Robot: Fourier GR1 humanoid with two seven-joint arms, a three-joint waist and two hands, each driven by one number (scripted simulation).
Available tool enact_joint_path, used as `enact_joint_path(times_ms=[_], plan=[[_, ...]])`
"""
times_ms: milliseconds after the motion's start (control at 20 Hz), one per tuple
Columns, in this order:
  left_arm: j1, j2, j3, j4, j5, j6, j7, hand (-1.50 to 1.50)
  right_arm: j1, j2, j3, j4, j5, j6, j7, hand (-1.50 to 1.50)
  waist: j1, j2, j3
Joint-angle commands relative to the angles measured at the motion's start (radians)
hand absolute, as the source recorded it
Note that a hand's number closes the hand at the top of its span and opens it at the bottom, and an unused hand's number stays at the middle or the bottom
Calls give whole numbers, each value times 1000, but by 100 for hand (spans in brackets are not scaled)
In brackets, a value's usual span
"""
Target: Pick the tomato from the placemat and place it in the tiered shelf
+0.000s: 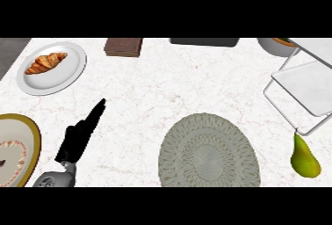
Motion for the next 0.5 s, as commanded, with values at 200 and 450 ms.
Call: enact_joint_path(times_ms=[200,450], plan=[[6,-4,-14,15,-6,-11,-4,0,-45,206,-134,236,-195,240,105,-150,27,28,19],[-3,-7,-6,17,1,-8,5,0,-99,203,-275,346,-324,334,154,-150,7,22,19]])
